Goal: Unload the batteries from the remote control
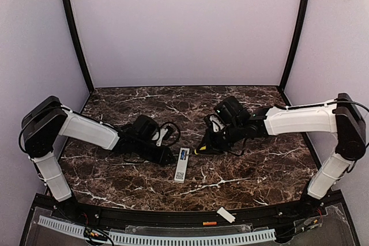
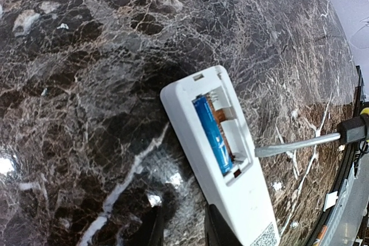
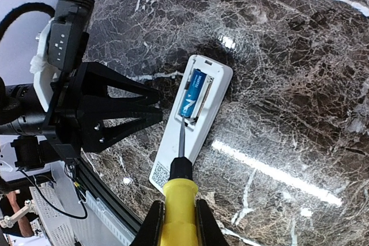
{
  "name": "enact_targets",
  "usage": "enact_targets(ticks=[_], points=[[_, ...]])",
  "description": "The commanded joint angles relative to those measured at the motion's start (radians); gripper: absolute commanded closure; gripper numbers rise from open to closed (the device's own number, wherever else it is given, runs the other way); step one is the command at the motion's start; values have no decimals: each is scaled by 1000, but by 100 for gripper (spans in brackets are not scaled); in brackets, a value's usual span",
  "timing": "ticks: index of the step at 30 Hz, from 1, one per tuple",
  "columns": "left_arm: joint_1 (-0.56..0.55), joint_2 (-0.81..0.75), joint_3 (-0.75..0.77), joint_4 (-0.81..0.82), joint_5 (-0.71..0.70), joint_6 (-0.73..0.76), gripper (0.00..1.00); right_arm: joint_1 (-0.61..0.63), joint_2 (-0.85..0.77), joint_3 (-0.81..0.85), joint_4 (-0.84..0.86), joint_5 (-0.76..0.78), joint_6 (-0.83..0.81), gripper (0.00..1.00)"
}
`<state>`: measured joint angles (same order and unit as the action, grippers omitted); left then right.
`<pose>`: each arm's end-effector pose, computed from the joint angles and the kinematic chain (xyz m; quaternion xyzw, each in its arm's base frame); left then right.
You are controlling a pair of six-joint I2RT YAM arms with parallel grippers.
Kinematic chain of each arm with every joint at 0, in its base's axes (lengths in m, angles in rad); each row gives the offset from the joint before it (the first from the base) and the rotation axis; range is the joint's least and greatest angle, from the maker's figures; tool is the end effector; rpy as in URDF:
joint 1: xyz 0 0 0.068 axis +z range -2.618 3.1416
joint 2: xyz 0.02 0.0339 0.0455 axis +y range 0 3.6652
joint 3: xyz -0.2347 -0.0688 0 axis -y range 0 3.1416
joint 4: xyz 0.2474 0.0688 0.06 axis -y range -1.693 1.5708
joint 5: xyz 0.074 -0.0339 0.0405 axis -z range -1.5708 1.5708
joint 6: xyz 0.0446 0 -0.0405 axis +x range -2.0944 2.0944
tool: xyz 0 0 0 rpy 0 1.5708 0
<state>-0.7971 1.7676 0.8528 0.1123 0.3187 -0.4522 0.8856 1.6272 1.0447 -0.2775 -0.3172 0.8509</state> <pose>0.2312 -0.2567 0.1005 0.2157 0.8916 -0.3357 0.2141 0.2099 0.2789 0.1736 -0.0710 0.9246 0.3579 0.1090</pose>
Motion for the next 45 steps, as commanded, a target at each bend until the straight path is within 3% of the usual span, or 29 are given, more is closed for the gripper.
enact_targets(ticks=[1,45], points=[[18,6,15,23,17,4,75,9,32,36,26,13,8,100],[29,103,60,77,73,-8,77,0,112,60,42,51,-24,100]])
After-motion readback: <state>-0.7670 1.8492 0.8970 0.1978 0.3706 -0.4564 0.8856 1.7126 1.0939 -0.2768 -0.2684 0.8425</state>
